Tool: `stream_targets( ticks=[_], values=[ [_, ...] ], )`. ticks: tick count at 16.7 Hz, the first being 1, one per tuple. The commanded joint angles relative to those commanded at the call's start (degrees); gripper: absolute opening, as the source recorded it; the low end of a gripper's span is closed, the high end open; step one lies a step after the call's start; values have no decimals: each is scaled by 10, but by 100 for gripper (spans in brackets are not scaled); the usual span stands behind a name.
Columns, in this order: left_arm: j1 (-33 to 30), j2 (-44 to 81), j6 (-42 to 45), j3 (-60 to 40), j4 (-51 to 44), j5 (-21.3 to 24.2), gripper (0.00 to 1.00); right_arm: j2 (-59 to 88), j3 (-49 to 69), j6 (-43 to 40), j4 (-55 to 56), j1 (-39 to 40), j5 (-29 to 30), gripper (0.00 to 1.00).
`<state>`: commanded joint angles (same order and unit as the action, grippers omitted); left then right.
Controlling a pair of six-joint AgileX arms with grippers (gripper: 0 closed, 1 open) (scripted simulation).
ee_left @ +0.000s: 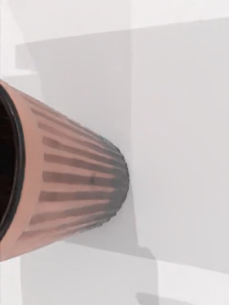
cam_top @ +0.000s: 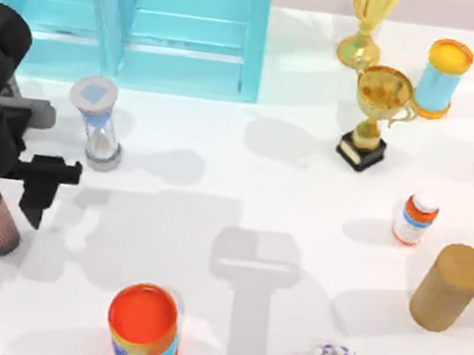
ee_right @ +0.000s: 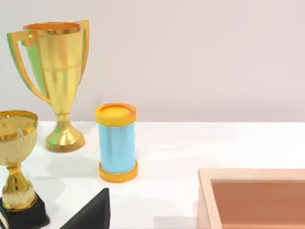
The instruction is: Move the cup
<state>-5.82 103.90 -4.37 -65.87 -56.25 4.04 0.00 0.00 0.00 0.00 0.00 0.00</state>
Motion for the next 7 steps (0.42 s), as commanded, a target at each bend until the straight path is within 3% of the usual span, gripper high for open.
stream_targets(
  ticks=[2,7],
  values=[
    [0,0,0,0,0,0,100,0,0,0,0,0,0,100],
    [0,0,0,0,0,0,100,0,0,0,0,0,0,100]
  ],
)
